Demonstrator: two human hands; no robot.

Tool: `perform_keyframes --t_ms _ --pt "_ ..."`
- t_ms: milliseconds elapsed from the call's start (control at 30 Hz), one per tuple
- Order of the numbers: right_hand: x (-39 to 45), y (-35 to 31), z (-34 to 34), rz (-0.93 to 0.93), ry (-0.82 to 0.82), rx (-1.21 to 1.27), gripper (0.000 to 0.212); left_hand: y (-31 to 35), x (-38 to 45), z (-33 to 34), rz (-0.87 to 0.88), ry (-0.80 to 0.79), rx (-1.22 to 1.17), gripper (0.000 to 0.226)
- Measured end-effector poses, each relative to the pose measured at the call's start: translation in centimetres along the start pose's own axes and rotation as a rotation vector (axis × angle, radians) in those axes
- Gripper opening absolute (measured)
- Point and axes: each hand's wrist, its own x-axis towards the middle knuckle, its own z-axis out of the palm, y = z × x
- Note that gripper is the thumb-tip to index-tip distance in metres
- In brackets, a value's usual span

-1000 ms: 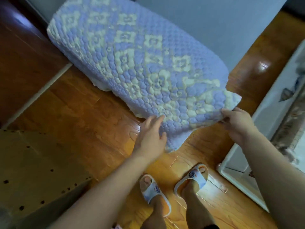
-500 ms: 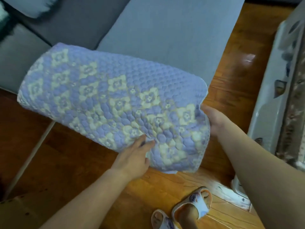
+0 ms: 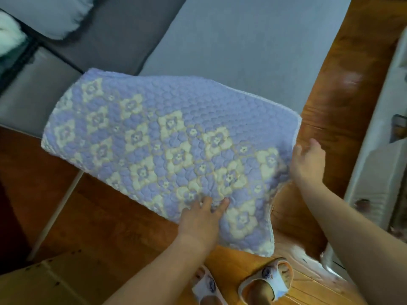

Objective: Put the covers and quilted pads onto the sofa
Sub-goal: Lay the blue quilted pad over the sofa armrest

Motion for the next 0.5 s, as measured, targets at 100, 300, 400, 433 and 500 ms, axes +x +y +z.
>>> perform_keyframes --t_ms 100,300,400,433,500 --pt "-3.6 -3.7 1.9 -0.572 -0.035 -0.166 0.050 -0.5 0.6 -0.1 0.040 -0.019 0.059 0.079" --pt "-7.8 -14.8 10.7 -0.825 -0.556 -0.511 0.072 -6.8 3.1 0.3 0.481 0.139 -0.031 0.066" --pt "-7.8 -19.1 15.4 -0.723 -0.579 -0.618 0.064 -13.0 5.2 -1.9 0.764 0.259 -0.119 0.041" --pt "-7.8 -20.5 17.0 -0.680 -0.565 -0.618 0.064 -16.2 6.7 -2.4 0.764 0.400 -0.084 0.032" --pt "-7.2 -23.5 20.7 -0.582 -0.517 -0.622 0.064 -24.3 10.5 -4.6 0.584 0.689 -0.153 0.024"
